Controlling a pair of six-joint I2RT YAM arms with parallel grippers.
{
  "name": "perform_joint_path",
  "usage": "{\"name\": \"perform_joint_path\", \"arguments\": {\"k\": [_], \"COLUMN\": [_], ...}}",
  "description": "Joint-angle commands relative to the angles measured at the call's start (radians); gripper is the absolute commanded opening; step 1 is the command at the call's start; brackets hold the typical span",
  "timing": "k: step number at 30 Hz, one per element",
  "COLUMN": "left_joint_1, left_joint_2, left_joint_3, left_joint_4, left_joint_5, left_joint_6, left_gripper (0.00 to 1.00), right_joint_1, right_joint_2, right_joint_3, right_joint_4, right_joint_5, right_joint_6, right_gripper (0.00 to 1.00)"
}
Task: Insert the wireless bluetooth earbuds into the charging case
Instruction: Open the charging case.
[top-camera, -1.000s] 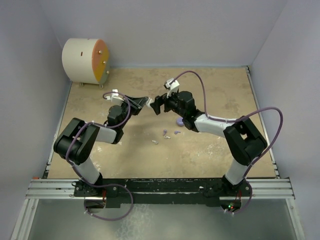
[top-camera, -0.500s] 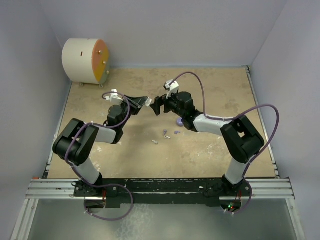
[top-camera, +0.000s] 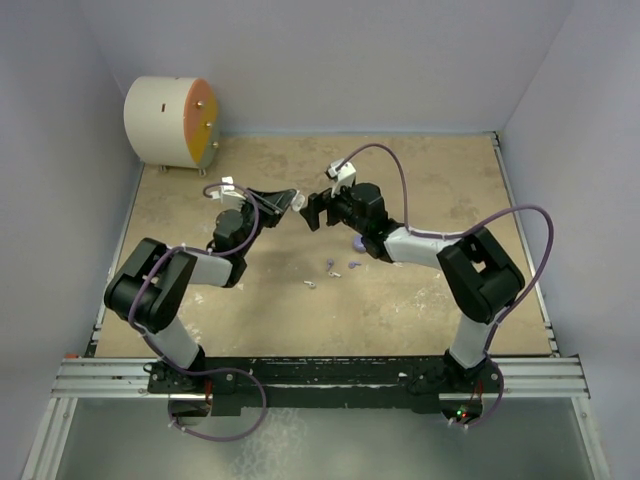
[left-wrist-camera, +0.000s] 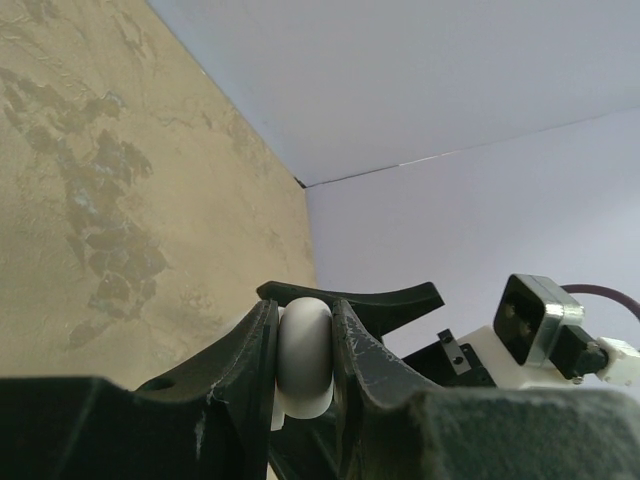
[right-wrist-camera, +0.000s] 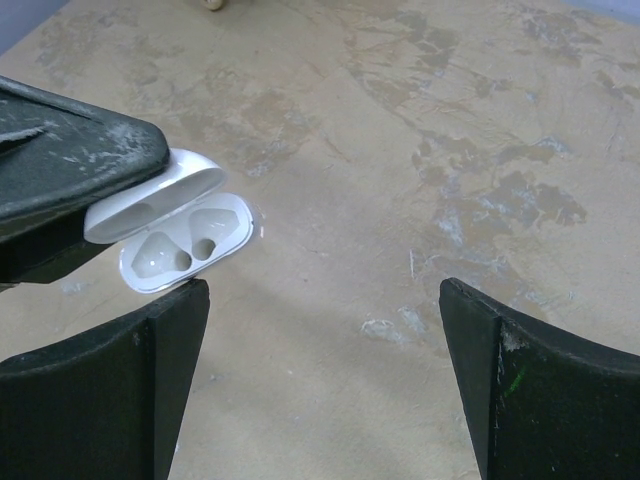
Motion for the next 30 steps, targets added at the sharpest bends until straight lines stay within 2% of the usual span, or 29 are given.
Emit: {"name": "perform_joint_path", "arguments": {"k": [1, 24, 30], "left_joint_1": [-0.007, -0.009, 0.020], "left_joint_2": [-0.040, 0.115, 0.082], "left_joint_3": [0.003, -0.051, -0.014], "left_joint_4": [0.085, 0.369, 0.293], "left_joint_5": [0.015, 0.013, -0.022], "left_joint_6": [-0.038, -0.225, -0.220], "left_gripper": [0.00, 0.00, 0.00], "right_joint_1": [0.006, 0.005, 0.005], "right_joint_2": [0.019, 0.038, 0.005], "right_joint_3": [0.061, 0.135, 0.093], "right_joint_4": [0.037, 0.046, 0.021], "right_joint_5": [0.010, 0.012, 0.055], "right_joint_6": [0.000, -0.012, -0.023], "right_gripper": [0.98, 0.98, 0.98]}}
